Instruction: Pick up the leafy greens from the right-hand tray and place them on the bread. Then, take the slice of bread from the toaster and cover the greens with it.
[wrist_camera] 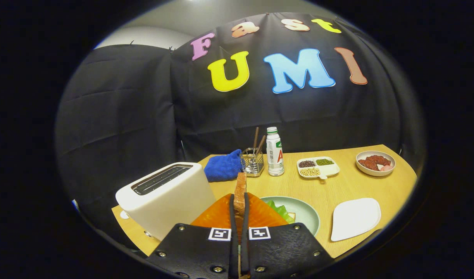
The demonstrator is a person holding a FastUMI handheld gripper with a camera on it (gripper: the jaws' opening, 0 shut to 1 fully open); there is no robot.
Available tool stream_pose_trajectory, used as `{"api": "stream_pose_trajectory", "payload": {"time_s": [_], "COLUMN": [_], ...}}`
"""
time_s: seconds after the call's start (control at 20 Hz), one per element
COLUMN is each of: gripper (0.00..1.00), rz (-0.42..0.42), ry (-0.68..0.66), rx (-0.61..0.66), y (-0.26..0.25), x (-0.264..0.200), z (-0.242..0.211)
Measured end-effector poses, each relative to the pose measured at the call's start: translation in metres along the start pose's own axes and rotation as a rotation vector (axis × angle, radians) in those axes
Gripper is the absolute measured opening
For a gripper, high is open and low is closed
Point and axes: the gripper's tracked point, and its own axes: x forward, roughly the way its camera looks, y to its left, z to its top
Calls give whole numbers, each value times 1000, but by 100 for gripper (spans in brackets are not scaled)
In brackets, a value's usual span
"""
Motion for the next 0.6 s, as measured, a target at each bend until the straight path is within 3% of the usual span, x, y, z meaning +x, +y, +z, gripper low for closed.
{"api": "stream_pose_trajectory", "payload": {"time_s": [0.45, 0.6], "gripper": [2, 9], "rz": [28, -23], "ry": [38, 38], "rx": [49, 50], "y": [-9, -30], "x": [12, 15], "z": [-20, -22]}}
